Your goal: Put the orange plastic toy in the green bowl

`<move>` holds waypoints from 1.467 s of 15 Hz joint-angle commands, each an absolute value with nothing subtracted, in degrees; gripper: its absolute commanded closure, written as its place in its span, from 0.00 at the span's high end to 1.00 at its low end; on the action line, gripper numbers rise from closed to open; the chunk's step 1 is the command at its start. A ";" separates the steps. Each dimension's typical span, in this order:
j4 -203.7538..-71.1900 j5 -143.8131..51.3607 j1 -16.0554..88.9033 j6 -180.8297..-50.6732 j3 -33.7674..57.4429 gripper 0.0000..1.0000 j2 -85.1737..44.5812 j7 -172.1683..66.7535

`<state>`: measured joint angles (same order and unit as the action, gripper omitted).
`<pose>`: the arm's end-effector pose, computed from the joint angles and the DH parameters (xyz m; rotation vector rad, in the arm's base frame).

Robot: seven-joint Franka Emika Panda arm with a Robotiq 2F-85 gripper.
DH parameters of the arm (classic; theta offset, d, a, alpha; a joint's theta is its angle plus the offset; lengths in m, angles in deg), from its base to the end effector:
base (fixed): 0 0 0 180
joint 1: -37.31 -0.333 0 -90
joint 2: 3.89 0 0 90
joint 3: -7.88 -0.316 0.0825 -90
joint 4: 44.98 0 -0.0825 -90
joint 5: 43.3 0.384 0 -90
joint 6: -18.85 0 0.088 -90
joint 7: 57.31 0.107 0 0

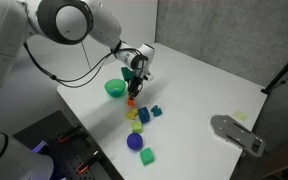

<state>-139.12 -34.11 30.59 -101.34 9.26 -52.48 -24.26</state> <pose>0.6270 0.0671 0.0923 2.9155 -0.8818 -0.6226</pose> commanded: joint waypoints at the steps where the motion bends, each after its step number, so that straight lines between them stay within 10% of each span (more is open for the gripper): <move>1: -138.10 -33.20 29.29 -98.46 9.27 0.20 -48.88 -22.84; 10: -138.39 -34.64 23.02 -97.42 6.86 0.18 -40.35 -21.29; 11: -138.45 -34.76 22.47 -97.01 6.61 0.58 -39.59 -21.21; 16: -139.15 -34.30 21.80 -94.93 5.67 1.00 -36.52 -22.15; 22: -142.64 -32.58 24.43 -92.04 5.10 1.00 -29.82 -25.43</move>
<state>-138.82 -34.12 21.98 -94.34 6.08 -35.24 -22.84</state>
